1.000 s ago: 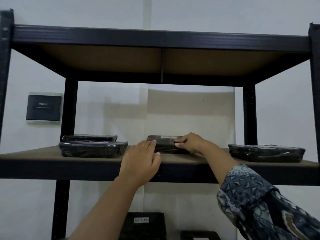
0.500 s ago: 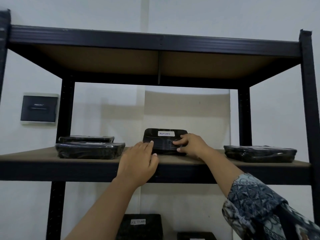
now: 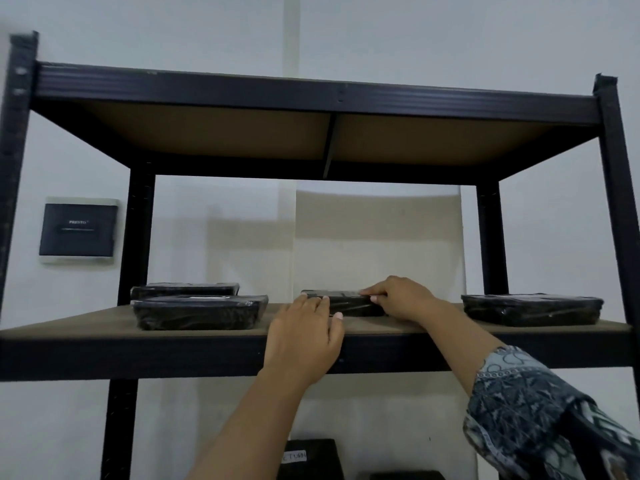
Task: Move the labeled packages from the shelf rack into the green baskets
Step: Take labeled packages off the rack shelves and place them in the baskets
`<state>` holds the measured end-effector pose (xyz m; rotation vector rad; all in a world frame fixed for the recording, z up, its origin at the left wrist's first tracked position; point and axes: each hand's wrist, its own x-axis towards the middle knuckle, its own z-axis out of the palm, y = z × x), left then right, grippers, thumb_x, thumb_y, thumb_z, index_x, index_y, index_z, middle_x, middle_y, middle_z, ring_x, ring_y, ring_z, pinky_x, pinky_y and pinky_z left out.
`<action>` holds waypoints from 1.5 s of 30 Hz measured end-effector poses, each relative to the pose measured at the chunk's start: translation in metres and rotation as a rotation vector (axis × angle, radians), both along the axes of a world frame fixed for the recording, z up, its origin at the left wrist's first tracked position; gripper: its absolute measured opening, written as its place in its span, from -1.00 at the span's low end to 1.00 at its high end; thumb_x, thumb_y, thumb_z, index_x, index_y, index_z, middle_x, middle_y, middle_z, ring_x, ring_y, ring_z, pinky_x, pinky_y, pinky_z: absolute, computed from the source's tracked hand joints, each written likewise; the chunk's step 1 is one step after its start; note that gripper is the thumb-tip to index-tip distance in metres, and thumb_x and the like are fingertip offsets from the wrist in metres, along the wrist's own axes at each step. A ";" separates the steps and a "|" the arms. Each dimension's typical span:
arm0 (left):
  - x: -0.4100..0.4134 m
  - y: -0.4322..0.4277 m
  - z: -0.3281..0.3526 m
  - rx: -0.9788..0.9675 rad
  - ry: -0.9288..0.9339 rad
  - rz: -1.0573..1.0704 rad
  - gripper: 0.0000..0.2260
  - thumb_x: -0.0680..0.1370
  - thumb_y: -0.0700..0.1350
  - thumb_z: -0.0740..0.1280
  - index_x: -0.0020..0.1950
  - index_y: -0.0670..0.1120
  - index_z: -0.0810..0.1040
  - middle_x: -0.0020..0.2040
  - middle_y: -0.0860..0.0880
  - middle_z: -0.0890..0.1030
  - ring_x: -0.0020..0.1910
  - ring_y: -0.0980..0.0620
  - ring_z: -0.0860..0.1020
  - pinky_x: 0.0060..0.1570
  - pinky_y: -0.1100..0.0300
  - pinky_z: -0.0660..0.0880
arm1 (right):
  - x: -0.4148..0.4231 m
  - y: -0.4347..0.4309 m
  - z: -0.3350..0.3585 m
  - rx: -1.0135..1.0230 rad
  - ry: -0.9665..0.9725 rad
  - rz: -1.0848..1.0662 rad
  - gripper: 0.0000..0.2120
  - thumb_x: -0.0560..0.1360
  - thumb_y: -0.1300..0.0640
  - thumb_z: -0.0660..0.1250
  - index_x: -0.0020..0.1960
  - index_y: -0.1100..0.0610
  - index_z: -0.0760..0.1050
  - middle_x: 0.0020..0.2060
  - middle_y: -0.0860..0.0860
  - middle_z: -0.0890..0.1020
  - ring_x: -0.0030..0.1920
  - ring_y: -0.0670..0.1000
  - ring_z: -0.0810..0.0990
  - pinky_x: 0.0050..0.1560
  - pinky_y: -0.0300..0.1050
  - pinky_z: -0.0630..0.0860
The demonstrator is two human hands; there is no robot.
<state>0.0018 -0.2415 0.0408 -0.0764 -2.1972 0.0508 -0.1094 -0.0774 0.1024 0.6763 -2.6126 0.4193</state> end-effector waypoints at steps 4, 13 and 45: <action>0.002 0.000 0.002 0.005 -0.034 -0.012 -0.55 0.62 0.07 -0.05 0.40 -0.13 0.32 0.36 -0.06 0.42 0.37 -0.01 0.28 0.29 0.04 0.27 | 0.019 -0.002 -0.006 0.110 0.050 -0.078 -0.58 0.62 -0.12 -0.04 0.46 -0.15 0.20 0.43 0.02 0.35 0.41 0.09 0.32 0.42 0.14 0.18; 0.051 -0.013 -0.010 -0.013 0.168 -0.154 -0.51 0.52 0.04 0.05 0.41 -0.13 0.31 0.38 -0.07 0.40 0.42 -0.03 0.21 0.38 0.03 0.12 | 0.085 -0.035 -0.015 -0.125 0.179 0.251 -0.60 0.59 -0.10 0.08 0.41 -0.10 0.29 0.38 0.02 0.40 0.33 0.07 0.42 0.38 0.13 0.25; 0.088 -0.268 -0.002 0.109 0.085 0.107 -0.41 0.49 0.09 -0.14 0.32 -0.12 0.45 0.27 -0.08 0.53 0.32 -0.06 0.39 0.16 -0.01 0.38 | 0.128 -0.150 -0.044 -0.234 0.306 0.212 -0.55 0.48 -0.18 0.27 0.35 -0.15 0.40 0.45 -0.09 0.27 0.41 -0.03 0.29 0.38 -0.09 0.25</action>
